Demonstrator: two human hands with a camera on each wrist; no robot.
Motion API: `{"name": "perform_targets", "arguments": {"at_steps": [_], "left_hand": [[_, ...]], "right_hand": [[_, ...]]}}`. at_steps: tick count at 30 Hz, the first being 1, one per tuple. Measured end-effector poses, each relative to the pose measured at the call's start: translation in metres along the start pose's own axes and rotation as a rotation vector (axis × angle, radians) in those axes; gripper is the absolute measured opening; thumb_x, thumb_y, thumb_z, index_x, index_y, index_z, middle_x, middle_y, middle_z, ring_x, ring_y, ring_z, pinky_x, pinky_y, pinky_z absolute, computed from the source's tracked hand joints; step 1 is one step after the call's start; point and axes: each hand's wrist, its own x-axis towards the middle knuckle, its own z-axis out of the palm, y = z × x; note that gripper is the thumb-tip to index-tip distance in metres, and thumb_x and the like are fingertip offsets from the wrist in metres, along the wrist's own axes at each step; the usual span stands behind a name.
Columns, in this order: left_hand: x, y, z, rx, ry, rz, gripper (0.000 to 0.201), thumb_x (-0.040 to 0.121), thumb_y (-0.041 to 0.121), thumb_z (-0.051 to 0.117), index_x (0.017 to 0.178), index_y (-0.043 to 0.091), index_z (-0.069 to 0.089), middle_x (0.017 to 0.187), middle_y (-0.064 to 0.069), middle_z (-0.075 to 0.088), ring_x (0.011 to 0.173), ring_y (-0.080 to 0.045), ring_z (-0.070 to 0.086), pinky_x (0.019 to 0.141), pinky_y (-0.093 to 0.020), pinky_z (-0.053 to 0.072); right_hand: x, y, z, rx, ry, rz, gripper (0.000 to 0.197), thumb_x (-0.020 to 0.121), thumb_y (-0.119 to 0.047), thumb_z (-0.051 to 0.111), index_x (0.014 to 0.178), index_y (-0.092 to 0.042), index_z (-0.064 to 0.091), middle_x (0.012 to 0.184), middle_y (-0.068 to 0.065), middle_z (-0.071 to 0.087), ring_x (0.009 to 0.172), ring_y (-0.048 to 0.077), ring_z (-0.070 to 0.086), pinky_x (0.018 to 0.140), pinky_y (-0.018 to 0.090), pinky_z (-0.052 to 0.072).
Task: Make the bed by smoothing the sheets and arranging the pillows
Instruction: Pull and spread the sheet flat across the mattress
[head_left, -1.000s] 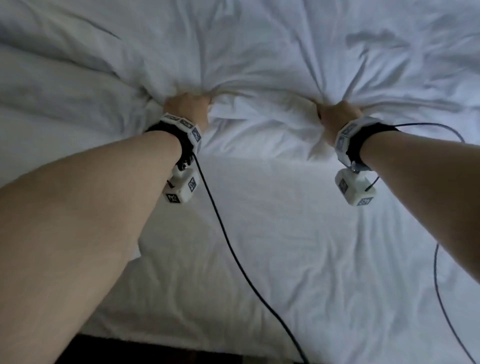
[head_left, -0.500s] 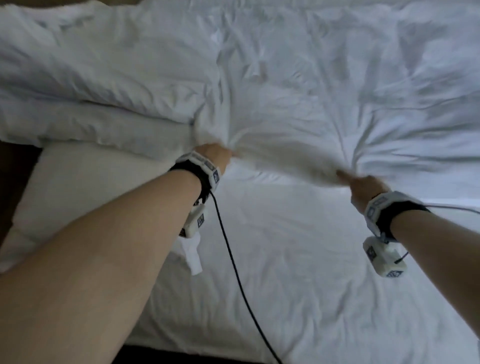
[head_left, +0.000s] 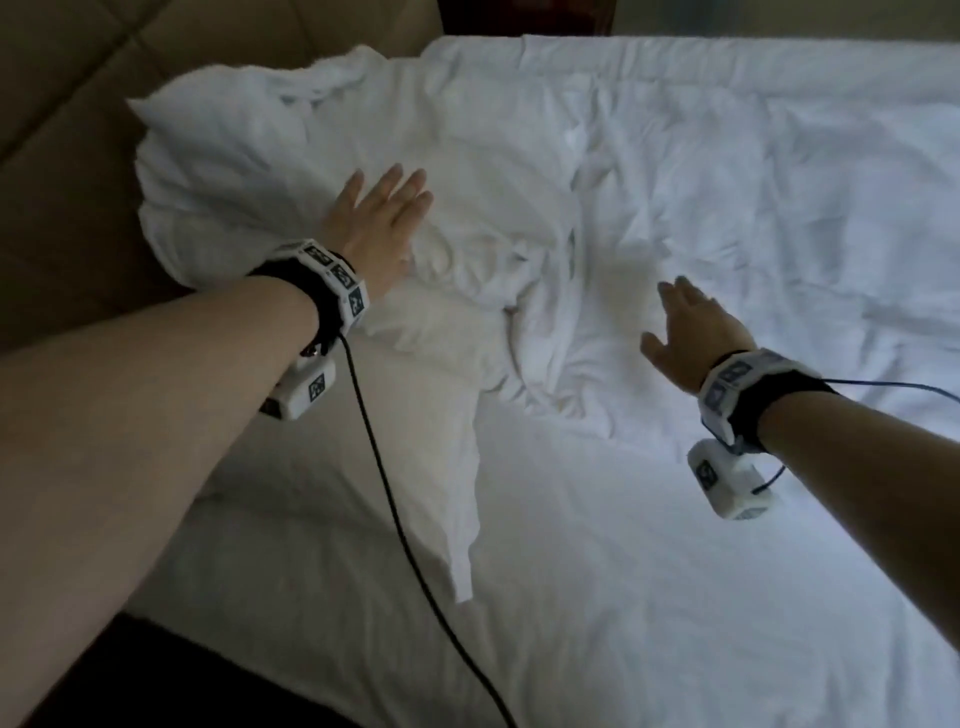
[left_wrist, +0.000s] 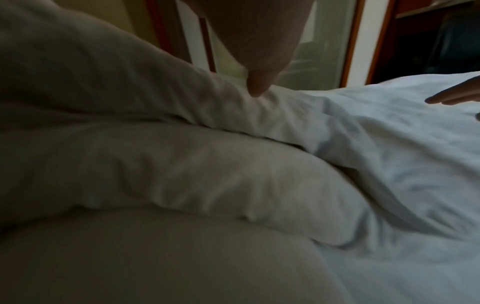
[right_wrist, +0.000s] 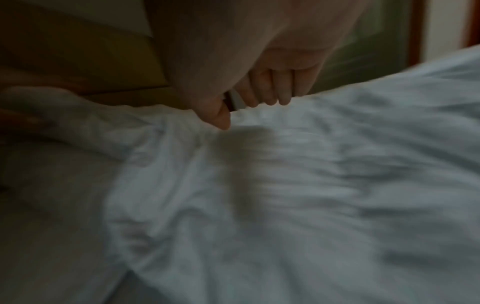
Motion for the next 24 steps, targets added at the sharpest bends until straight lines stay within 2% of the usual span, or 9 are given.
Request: {"name": "perform_targets", "arguments": {"at_steps": [2,5,9,13,16,18,20,22,24], "left_hand": [[0.003,-0.030,0.005,0.019,-0.093,-0.055,0.075,0.098,0.032,0.046,0.155,0.014,0.001,0.163,-0.002,-0.012,0.150,-0.024,-0.006,0.120,-0.049,0.004],[0.002,-0.055,0.030,-0.021,-0.139,-0.060,0.072,0.095,0.019,0.049,0.154,0.012,0.008,0.163,-0.005,-0.006,0.150,-0.027,0.000,0.119,-0.049,0.006],[0.004,-0.073,0.074,-0.107,-0.085,-0.053,0.072,0.095,0.023,0.051,0.155,0.011,0.012,0.163,-0.006,0.004,0.149,-0.025,0.009,0.120,-0.042,0.008],[0.018,-0.094,0.119,-0.213,0.064,-0.028,0.082,0.091,0.046,0.057,0.153,0.010,0.018,0.163,-0.008,0.012,0.149,-0.024,0.014,0.120,-0.040,0.007],[0.030,-0.113,0.139,-0.188,0.103,0.003,0.088,0.086,0.062,0.052,0.153,0.014,0.020,0.162,-0.005,0.014,0.148,-0.023,0.015,0.120,-0.043,0.007],[0.038,-0.129,0.143,-0.178,0.100,0.041,0.087,0.086,0.067,0.047,0.153,0.017,0.021,0.162,-0.003,0.017,0.148,-0.022,0.016,0.120,-0.045,0.007],[0.045,-0.143,0.141,-0.181,0.100,0.085,0.077,0.089,0.062,0.047,0.150,0.019,0.028,0.159,-0.003,0.027,0.145,-0.023,0.024,0.119,-0.044,0.012],[0.050,-0.154,0.128,-0.198,0.091,0.099,0.053,0.094,0.046,0.051,0.139,0.020,0.044,0.145,-0.008,0.047,0.134,-0.028,0.041,0.113,-0.044,0.026],[0.049,-0.171,0.104,-0.235,0.030,0.048,0.032,0.097,0.033,0.049,0.125,0.019,0.055,0.123,-0.014,0.059,0.114,-0.036,0.056,0.093,-0.045,0.043]], "right_hand": [[0.021,-0.055,0.004,0.015,0.000,-0.167,0.074,0.096,-0.033,0.051,0.154,-0.007,0.013,0.162,0.012,0.008,0.146,0.029,0.020,0.118,0.038,0.018],[0.037,-0.141,0.029,-0.095,0.052,-0.356,0.083,0.092,-0.025,0.052,0.155,-0.008,0.001,0.163,0.011,-0.006,0.150,0.025,0.002,0.121,0.039,0.003],[0.060,-0.210,0.057,-0.159,0.186,-0.322,0.089,0.084,-0.010,0.047,0.154,-0.007,-0.009,0.161,0.016,-0.013,0.149,0.031,-0.007,0.121,0.048,0.001],[0.100,-0.215,0.067,-0.081,0.130,-0.221,0.080,0.096,-0.033,0.046,0.155,-0.014,-0.004,0.163,0.009,-0.001,0.149,0.033,0.005,0.121,0.049,0.007],[0.112,-0.220,0.067,-0.124,0.117,-0.236,0.064,0.100,-0.036,0.039,0.154,-0.014,0.012,0.160,0.009,0.021,0.144,0.034,0.025,0.117,0.048,0.018],[0.113,-0.231,0.058,-0.089,0.114,-0.169,0.052,0.102,-0.036,0.038,0.151,-0.021,0.026,0.151,0.008,0.038,0.133,0.034,0.040,0.108,0.044,0.030],[0.116,-0.243,0.044,-0.026,0.123,-0.070,0.042,0.102,-0.035,0.037,0.144,-0.029,0.037,0.134,0.011,0.053,0.117,0.038,0.053,0.092,0.044,0.043],[0.121,-0.253,0.027,-0.007,0.148,0.002,0.037,0.102,-0.037,0.036,0.138,-0.030,0.045,0.116,0.019,0.059,0.101,0.043,0.058,0.082,0.044,0.047],[0.128,-0.263,0.003,-0.004,0.175,-0.001,0.036,0.101,-0.040,0.037,0.131,-0.026,0.052,0.109,0.024,0.061,0.096,0.044,0.058,0.080,0.044,0.049]]}}
